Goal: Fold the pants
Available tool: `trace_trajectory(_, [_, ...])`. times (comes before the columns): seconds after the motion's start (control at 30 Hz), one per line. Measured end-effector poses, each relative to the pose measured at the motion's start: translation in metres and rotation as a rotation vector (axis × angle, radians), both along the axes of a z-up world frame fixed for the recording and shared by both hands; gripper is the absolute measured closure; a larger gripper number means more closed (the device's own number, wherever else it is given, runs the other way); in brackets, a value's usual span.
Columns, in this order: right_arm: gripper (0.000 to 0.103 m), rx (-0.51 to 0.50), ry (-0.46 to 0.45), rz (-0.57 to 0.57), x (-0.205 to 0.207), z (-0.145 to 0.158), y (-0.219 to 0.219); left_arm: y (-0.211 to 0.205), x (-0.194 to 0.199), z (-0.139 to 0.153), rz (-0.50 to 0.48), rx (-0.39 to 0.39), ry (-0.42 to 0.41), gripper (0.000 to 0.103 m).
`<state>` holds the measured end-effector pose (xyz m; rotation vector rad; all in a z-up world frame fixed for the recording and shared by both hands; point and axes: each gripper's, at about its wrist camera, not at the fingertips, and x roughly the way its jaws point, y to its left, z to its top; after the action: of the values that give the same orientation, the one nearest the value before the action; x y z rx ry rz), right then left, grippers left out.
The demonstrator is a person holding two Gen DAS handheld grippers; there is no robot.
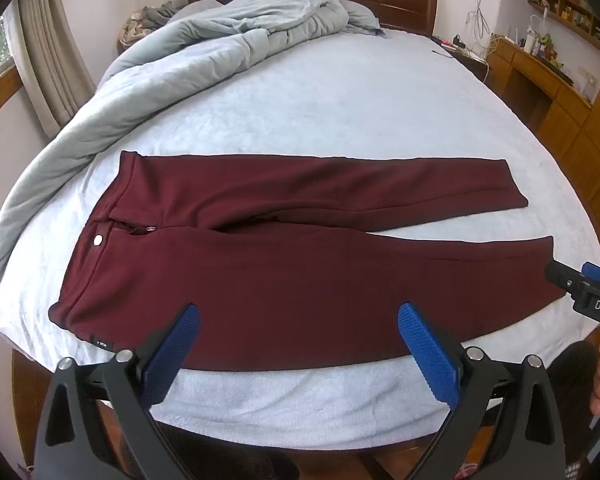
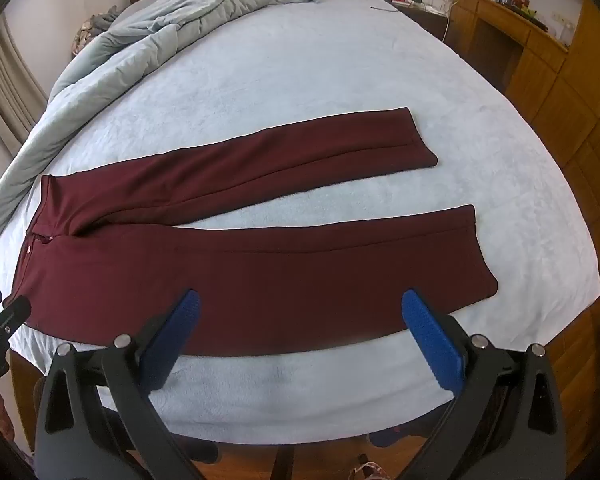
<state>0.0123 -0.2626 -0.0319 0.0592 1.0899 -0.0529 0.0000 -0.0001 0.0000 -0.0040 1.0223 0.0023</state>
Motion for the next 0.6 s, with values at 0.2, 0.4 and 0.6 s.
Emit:
trace_trajectory(0.2, [0.003, 0.001, 0.002, -0.001, 0.0023, -0.0003, -0.0016, -0.0001, -0.0006, -0.0005, -0.001, 0.001, -0.001, 0.004])
trace_trajectory(0.4, [0.003, 0.001, 0.000, -0.002, 0.0029, 0.0001, -0.0022, 0.0000, 0.0000, 0.0002, 0.000, 0.001, -0.001, 0.004])
trace_trajectory(0.6, [0.003, 0.004, -0.003, -0.002, 0.0056, 0.0013, -0.0042, -0.0019, 0.0002, 0.0027, -0.003, 0.009, -0.008, 0.004])
